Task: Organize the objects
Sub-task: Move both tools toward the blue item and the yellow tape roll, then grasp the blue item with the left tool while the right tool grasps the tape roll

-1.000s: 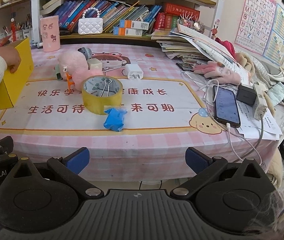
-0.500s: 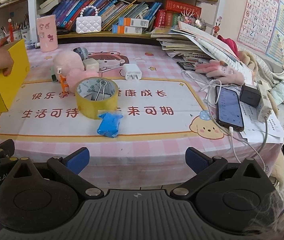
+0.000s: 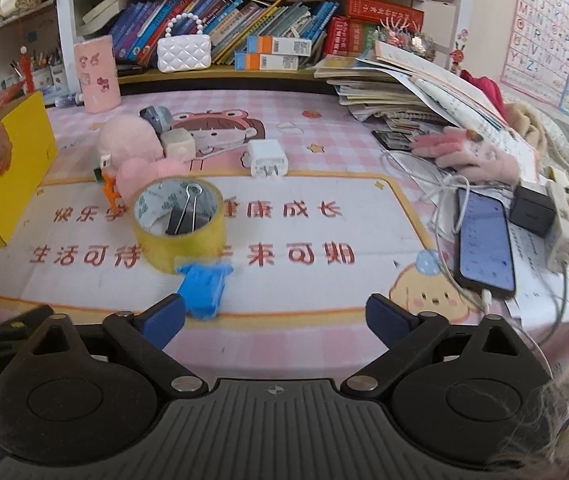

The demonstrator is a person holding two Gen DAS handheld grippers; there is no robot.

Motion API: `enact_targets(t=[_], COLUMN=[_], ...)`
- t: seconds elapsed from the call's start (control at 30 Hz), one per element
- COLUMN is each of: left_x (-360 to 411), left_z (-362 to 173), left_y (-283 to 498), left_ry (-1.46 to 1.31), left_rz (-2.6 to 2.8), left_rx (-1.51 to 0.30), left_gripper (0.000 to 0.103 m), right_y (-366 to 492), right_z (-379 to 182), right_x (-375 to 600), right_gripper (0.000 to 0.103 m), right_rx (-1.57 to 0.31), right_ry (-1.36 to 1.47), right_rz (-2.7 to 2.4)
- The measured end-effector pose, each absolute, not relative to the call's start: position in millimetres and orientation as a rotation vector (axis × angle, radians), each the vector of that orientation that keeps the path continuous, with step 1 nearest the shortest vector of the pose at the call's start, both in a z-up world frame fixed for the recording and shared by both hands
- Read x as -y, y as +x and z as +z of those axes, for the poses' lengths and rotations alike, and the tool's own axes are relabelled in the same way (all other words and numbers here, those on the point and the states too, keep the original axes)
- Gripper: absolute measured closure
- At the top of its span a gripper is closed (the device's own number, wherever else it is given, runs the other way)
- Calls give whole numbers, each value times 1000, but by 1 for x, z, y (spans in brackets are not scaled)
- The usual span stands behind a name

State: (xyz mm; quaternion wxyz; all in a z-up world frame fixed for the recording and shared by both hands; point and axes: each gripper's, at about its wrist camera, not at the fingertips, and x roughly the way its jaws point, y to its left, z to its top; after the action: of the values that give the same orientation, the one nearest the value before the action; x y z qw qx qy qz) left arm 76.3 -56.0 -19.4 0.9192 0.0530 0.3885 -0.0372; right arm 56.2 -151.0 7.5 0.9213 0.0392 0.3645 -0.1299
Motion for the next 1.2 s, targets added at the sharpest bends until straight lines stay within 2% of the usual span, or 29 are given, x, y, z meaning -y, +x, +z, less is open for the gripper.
enact_targets(t=[0.1, 0.3, 0.53, 0.67, 0.73, 0.8, 0.83, 0.9, 0.93, 0.97, 1.0, 1.2], left_x=[67, 91, 126, 149, 157, 164, 167, 171, 173, 175, 175, 146], left_z=[-21, -25, -28, -37, -41, -47, -49, -55, -56, -56, -56, -36], left_y=[83, 93, 103, 115, 118, 124, 125, 128, 128, 126, 126, 114], left_ry=[83, 48, 52, 77, 103, 113, 111, 112, 119, 137, 151, 66], left_rz=[-111, -167, -254, -281, -284, -295, -299, -307, -308, -305, -302, -260], left_rx=[-811, -804, -826, -881, -889, -911, -922, -944, -945, -933, -926, -879], left_gripper=[0, 0, 0, 2, 12, 35, 41, 59, 60, 73, 77, 78], right_y=[66, 84, 97, 102, 103, 104, 104, 106, 107, 108, 109, 119], right_z=[9, 11, 16, 18, 19, 19, 20, 19, 19, 18, 18, 16], right_x=[164, 191, 219, 237, 245, 251, 255, 259, 260, 260, 259, 249], right_gripper=[21, 27, 26, 21, 18, 17, 17, 16, 16, 15, 15, 15], right_rx=[-747, -728, -679, -664, -652, -646, -645, -649, -656, -661, -664, -676], right_ry=[103, 125, 153, 189, 192, 199, 206, 217, 217, 213, 207, 165], right_rz=[-241, -158, -100, -100, -102, -93, -82, -64, -55, -47, -36, 86])
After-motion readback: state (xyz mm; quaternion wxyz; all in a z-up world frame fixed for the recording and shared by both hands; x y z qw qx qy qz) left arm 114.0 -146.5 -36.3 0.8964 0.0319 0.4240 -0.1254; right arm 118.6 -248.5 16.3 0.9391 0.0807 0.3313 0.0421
